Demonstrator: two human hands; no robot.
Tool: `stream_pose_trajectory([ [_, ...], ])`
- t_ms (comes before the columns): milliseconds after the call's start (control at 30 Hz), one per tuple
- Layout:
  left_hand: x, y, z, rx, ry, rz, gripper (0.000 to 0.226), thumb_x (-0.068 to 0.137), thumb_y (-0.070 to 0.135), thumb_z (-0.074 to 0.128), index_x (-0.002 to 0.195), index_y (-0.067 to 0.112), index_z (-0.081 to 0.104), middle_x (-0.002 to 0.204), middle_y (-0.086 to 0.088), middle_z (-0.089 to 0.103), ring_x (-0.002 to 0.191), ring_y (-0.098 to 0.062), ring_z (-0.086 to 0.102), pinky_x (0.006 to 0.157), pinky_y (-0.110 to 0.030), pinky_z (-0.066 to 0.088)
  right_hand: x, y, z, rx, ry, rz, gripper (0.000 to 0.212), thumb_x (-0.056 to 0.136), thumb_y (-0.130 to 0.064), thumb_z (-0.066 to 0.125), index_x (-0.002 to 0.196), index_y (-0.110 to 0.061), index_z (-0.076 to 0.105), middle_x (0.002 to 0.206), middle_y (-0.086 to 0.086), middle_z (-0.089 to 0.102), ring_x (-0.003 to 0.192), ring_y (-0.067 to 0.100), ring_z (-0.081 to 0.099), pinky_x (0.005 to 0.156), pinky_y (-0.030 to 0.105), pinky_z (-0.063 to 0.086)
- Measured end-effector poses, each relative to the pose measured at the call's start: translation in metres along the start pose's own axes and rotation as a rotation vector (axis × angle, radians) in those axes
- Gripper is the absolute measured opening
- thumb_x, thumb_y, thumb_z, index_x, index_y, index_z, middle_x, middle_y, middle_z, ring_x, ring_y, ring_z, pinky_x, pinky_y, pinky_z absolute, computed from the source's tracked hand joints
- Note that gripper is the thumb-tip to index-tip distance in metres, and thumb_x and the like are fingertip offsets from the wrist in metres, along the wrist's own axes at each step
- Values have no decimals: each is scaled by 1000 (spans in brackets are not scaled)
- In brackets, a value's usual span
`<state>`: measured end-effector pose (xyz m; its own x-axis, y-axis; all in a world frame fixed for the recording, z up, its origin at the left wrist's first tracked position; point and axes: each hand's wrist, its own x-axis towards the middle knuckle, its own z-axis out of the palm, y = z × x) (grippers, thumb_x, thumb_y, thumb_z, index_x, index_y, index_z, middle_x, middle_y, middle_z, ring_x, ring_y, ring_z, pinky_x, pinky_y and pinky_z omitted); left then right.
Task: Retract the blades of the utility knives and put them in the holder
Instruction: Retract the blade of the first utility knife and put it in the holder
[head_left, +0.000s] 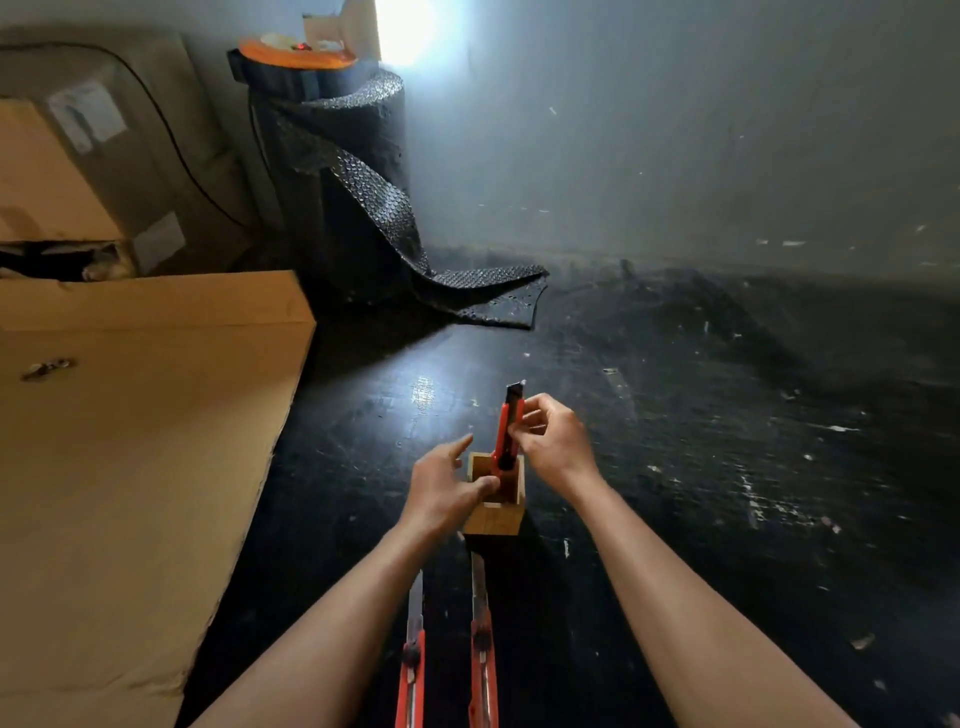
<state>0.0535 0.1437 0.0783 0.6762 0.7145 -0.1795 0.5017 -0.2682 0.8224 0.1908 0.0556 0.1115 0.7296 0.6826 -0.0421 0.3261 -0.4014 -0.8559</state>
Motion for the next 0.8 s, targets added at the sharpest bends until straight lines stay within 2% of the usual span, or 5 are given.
stream_pose_trajectory([
  [100,5,-11,13,72,-40,10,86,74,26,92,149,10,52,144,-9,63,133,-24,59,112,-37,45,7,16,9,-81,-42,56,10,94,-19,71,103,-15,70,98,1,75,87,15,70,62,20,50],
  [200,9,-19,21,139,-3,53,70,75,22,91,139,14,65,133,0,70,126,-19,63,111,-33,48,9,29,15,-151,-66,97,9,91,-20,70,99,-17,71,97,2,77,91,20,70,72,32,53],
  [333,12,-24,25,111,-19,68,43,77,21,87,117,30,74,109,14,74,102,-9,68,96,-32,57,11,38,20,-202,-68,111,12,92,-21,69,102,-18,72,100,3,76,93,22,69,76,35,55],
  [567,12,-28,24,100,-13,66,45,80,24,84,119,41,70,101,14,78,95,-7,69,73,-9,43,14,40,19,-268,-59,96,19,89,-13,64,105,-17,73,102,7,77,96,27,71,85,47,59],
  [800,9,-28,24,68,-7,59,45,86,22,82,128,31,69,112,0,78,103,-11,68,95,-33,57,5,42,9,-264,-47,74,33,91,-18,70,124,-17,69,117,4,75,107,21,70,92,39,59],
])
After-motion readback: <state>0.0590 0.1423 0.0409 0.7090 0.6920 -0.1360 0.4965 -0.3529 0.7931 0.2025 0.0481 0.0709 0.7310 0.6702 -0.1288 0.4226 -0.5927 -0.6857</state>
